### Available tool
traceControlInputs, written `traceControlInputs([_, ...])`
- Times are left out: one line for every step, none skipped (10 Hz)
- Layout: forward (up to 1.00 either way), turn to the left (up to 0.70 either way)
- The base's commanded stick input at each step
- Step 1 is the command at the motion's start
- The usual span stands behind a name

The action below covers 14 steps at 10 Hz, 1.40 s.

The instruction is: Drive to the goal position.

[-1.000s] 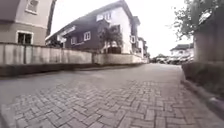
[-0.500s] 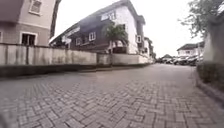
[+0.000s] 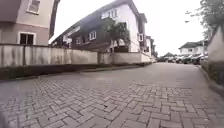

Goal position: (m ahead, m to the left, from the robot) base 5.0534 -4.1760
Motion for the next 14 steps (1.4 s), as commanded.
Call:
traceControlInputs([0.70,-0.35])
traceControlInputs([0.70,-0.35])
traceControlInputs([0.70,-0.31])
traceControlInputs([0.70,-0.06])
traceControlInputs([0.70,0.00])
traceControlInputs([0.70,0.00])
traceControlInputs([0.70,0.00])
traceControlInputs([0.70,0.00])
traceControlInputs([0.70,0.00])
traceControlInputs([0.70,0.00])
traceControlInputs([0.70,0.00])
traceControlInputs([0.70,0.00])
traceControlInputs([0.70,0.00])
traceControlInputs([0.70,0.00])
